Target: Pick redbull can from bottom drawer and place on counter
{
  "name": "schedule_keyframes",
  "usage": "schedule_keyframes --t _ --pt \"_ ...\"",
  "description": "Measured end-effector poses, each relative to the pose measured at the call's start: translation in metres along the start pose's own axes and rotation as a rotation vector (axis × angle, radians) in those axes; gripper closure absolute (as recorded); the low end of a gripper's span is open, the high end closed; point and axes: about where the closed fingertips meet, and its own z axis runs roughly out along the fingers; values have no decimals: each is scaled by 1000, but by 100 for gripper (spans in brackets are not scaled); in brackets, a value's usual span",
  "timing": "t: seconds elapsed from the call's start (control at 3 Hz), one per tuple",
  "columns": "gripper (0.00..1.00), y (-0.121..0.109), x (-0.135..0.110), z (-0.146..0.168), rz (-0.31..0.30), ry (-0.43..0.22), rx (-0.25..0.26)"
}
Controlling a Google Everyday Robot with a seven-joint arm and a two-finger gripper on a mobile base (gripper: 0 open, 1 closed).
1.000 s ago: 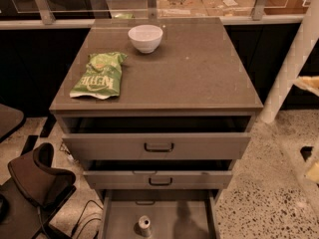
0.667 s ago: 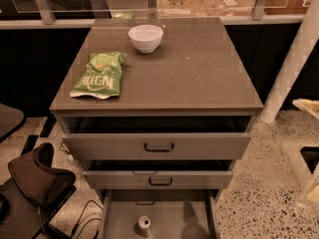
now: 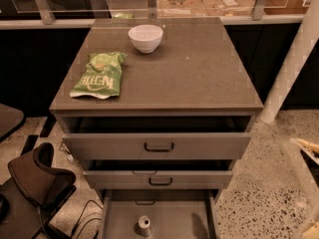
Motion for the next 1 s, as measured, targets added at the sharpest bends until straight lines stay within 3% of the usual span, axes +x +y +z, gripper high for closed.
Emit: schedule_keyframes --t 0.67,1.0 --pt "0 -4 5 9 -15 -36 12" --pt "0 1 46 49 16 -93 17"
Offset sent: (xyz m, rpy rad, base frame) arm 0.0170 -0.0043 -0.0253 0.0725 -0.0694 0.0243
